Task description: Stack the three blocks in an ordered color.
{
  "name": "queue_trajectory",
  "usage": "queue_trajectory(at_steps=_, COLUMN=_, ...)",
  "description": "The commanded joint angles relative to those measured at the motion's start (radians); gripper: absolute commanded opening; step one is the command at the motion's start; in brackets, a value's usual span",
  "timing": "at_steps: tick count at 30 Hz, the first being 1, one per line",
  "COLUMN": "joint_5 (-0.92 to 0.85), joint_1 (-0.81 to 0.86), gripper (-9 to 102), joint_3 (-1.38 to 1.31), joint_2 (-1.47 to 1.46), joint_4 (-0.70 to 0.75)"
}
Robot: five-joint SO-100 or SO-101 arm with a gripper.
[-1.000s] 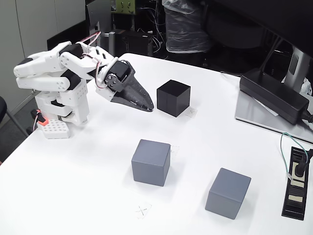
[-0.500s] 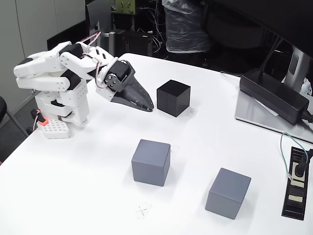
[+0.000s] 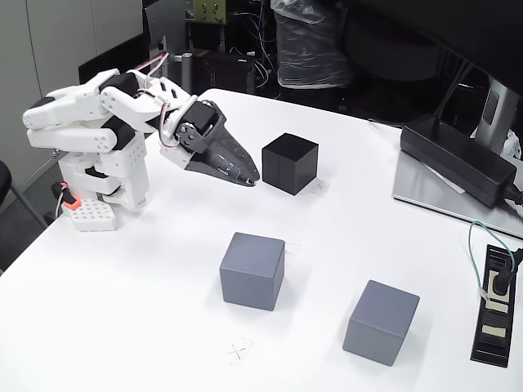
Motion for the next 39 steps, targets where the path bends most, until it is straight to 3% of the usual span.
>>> queue_trajectory(at_steps=1, joint_5=0.002, joint_1=0.005, gripper=6, joint_3=-0.003, joint_2=0.003, joint_4=0.002)
queue_trajectory(at_steps=15, joint_5=-0.012, joint_1=0.006, gripper=20, joint_3=-0.123, joint_2=0.002, joint_4=0.008)
queue_trajectory(at_steps=25, joint_5=-0.137, joint_1=0.006, gripper=21, joint_3=-0.235, joint_2=0.0, joint_4=0.009)
queue_trajectory(at_steps=39, joint_5=-0.146, joint_1=0.009, gripper=21, joint_3=-0.634, joint_2=-0.255, joint_4=0.206)
